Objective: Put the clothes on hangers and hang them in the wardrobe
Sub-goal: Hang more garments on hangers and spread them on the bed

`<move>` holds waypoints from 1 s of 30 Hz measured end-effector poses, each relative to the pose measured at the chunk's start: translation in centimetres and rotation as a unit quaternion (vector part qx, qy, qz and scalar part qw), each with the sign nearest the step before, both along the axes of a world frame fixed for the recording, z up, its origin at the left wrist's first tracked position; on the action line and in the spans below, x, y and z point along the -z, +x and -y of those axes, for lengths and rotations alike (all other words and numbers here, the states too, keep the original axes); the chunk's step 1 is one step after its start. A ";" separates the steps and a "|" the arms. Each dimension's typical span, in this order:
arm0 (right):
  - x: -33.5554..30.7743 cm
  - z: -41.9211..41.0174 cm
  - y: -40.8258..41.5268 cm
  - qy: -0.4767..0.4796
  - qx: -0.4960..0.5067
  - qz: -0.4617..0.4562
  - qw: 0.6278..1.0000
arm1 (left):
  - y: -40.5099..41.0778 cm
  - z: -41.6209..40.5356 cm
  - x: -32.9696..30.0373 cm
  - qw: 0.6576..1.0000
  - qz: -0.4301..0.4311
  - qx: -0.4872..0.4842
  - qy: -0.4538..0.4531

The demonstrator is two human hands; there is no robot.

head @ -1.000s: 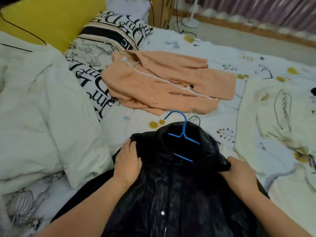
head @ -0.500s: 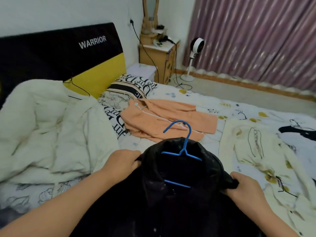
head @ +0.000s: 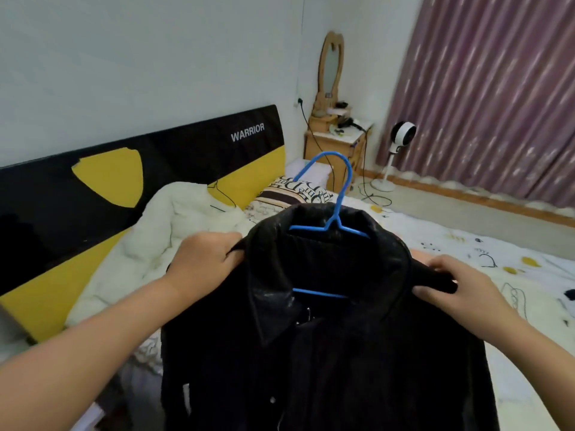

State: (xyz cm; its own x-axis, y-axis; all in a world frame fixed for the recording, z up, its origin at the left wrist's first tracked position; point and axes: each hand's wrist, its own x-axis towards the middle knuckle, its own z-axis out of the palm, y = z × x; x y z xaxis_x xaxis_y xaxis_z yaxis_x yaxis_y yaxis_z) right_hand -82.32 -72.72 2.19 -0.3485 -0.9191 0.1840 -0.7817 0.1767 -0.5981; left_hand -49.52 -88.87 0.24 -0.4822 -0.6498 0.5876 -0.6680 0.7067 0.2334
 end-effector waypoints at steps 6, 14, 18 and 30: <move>-1.0 6.2 3.6 -0.048 0.018 0.150 0.987 | 6.7 3.2 -6.4 0.996 -0.030 -0.043 -0.076; 4.9 14.0 10.8 0.025 0.076 0.304 0.949 | 14.1 13.6 -11.2 0.993 -0.041 -0.051 -0.094; 7.1 17.6 14.5 -0.029 0.141 0.317 0.937 | 15.2 18.6 -12.5 0.993 -0.026 -0.069 -0.093; 7.1 30.2 14.6 -0.066 0.137 0.337 0.929 | 10.9 33.1 -12.7 0.981 0.056 -0.181 -0.036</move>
State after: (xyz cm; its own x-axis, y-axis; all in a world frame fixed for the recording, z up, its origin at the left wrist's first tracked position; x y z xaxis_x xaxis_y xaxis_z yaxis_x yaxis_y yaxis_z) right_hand -67.68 -102.89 -4.91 -0.6427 -0.7640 -0.0565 -0.1574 0.2038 -0.9663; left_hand -38.65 -122.00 12.90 -0.2906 -0.7497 0.5946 -0.8970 0.4297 0.1033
